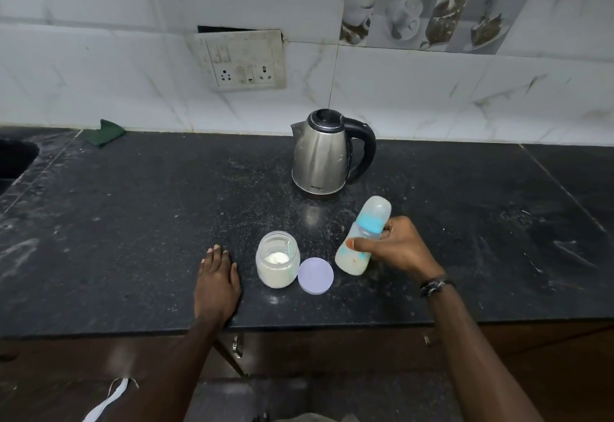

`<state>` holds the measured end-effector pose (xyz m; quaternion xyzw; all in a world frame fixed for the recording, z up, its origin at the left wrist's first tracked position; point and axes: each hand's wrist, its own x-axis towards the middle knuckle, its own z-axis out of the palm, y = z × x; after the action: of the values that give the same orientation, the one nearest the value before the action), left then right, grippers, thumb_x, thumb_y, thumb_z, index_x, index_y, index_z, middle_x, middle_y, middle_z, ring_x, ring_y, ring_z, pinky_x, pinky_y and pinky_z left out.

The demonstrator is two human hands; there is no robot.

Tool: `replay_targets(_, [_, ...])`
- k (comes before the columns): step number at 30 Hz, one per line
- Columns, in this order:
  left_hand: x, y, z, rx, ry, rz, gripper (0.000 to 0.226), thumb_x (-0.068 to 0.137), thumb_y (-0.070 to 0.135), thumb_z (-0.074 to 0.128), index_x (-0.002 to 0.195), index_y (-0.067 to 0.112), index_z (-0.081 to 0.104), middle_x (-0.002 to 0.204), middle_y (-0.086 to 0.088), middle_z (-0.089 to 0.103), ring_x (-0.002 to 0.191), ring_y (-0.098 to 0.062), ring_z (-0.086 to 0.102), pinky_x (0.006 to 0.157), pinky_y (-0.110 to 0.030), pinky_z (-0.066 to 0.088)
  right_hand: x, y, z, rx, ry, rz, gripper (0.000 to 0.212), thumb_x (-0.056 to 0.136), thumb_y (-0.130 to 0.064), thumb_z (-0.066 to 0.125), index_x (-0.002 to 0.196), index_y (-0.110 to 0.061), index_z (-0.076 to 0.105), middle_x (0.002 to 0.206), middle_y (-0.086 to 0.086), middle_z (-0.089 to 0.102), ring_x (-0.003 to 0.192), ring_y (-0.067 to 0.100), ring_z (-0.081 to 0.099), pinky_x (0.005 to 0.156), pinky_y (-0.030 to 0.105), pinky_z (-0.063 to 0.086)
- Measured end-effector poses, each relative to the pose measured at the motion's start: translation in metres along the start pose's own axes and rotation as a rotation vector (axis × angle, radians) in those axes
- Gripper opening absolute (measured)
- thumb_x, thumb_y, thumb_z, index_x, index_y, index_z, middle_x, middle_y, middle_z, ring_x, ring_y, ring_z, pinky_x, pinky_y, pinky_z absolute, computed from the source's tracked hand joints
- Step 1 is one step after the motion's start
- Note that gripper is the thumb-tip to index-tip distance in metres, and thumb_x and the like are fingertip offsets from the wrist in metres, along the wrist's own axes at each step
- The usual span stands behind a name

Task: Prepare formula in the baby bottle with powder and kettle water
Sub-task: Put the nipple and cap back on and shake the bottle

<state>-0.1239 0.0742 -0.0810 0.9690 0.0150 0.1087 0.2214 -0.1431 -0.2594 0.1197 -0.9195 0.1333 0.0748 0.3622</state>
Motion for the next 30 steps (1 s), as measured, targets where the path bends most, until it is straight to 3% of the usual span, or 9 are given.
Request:
replay_targets(3, [-0.002,0.0,0.001,0.001,-0.013,-0.01,0.05,0.096,0.024,0.039,0.129,-0.009,0.059,0.143,-0.029,0.051,0.136,-0.043,0.046,0.115,-0.052,0.034,-0.001,-0.002,-0.002,-0.099,0.069,0.088,0.054,0.049,-0.052,0.091,0.084,-0.017,0.069,0.084,-0.003,0.069,0.079,0.017,0.067,0.065,0.03,0.052])
replay_targets(6, [0.0,-0.001,-0.001,0.0,-0.007,-0.004,0.05,0.096,0.024,0.039,0.129,-0.008,0.059,0.143,-0.029,0.051,0.136,-0.043,0.046,0.115,-0.053,0.035,-0.001,0.002,0.0,-0.027,-0.014,0.051,0.047,0.052,-0.043,0.093,0.086,-0.018,0.072,0.09,-0.001,0.075,0.08,0.011,0.071,0.074,0.036,0.06])
replay_targets(10, [-0.002,0.001,-0.001,0.001,-0.023,-0.008,0.051,0.097,0.024,0.038,0.13,-0.008,0.059,0.143,-0.028,0.05,0.137,-0.042,0.045,0.116,-0.052,0.034,-0.004,-0.002,-0.002,-0.189,0.035,0.128,0.063,0.048,-0.055,0.09,0.088,-0.014,0.064,0.087,-0.003,0.065,0.08,0.017,0.064,0.065,0.032,0.051])
replay_targets(14, [0.001,0.0,-0.001,0.001,-0.001,0.003,0.051,0.096,0.024,0.039,0.127,-0.009,0.06,0.141,-0.03,0.052,0.134,-0.043,0.047,0.114,-0.053,0.036,-0.003,0.002,0.004,0.022,-0.027,0.11,0.05,0.054,-0.042,0.093,0.091,-0.017,0.072,0.095,0.001,0.075,0.083,0.013,0.071,0.074,0.039,0.062])
replay_targets(19, [0.0,0.0,0.0,0.005,0.001,0.001,0.05,0.095,0.023,0.039,0.128,-0.009,0.06,0.141,-0.029,0.052,0.134,-0.043,0.047,0.114,-0.053,0.036,-0.002,-0.003,0.001,-0.221,-0.037,0.17,0.08,0.038,-0.063,0.086,0.098,-0.016,0.058,0.098,0.0,0.066,0.089,0.021,0.067,0.079,0.04,0.057])
replay_targets(21, [0.001,0.001,-0.001,0.005,-0.001,-0.001,0.05,0.095,0.023,0.04,0.128,-0.01,0.06,0.141,-0.029,0.052,0.134,-0.044,0.047,0.114,-0.053,0.036,0.0,0.0,0.0,-0.166,0.033,0.157,0.078,0.041,-0.061,0.086,0.099,-0.016,0.062,0.098,0.0,0.067,0.091,0.023,0.068,0.08,0.039,0.057])
replay_targets(24, [-0.001,0.001,-0.001,0.011,-0.01,-0.005,0.05,0.095,0.023,0.04,0.128,-0.01,0.06,0.141,-0.029,0.052,0.134,-0.043,0.048,0.114,-0.052,0.036,0.004,0.002,-0.005,0.01,-0.068,0.107,0.064,0.038,-0.055,0.086,0.088,-0.017,0.075,0.086,-0.004,0.076,0.081,0.015,0.073,0.08,0.044,0.061])
replay_targets(28, [-0.001,0.002,-0.004,0.01,-0.01,-0.003,0.05,0.096,0.023,0.04,0.127,-0.01,0.06,0.141,-0.029,0.052,0.134,-0.043,0.047,0.114,-0.052,0.036,0.001,-0.002,-0.011,-0.125,0.008,0.098,0.061,0.049,-0.052,0.09,0.094,-0.017,0.07,0.091,-0.001,0.072,0.084,0.018,0.069,0.077,0.04,0.058])
replay_targets(30, [-0.001,0.002,-0.003,0.011,-0.017,-0.006,0.05,0.096,0.023,0.04,0.128,-0.01,0.06,0.141,-0.029,0.052,0.135,-0.043,0.047,0.114,-0.052,0.036,0.004,-0.001,-0.011,-0.023,-0.041,0.041,0.056,0.05,-0.043,0.092,0.096,-0.016,0.074,0.093,-0.002,0.075,0.086,0.016,0.071,0.082,0.041,0.059])
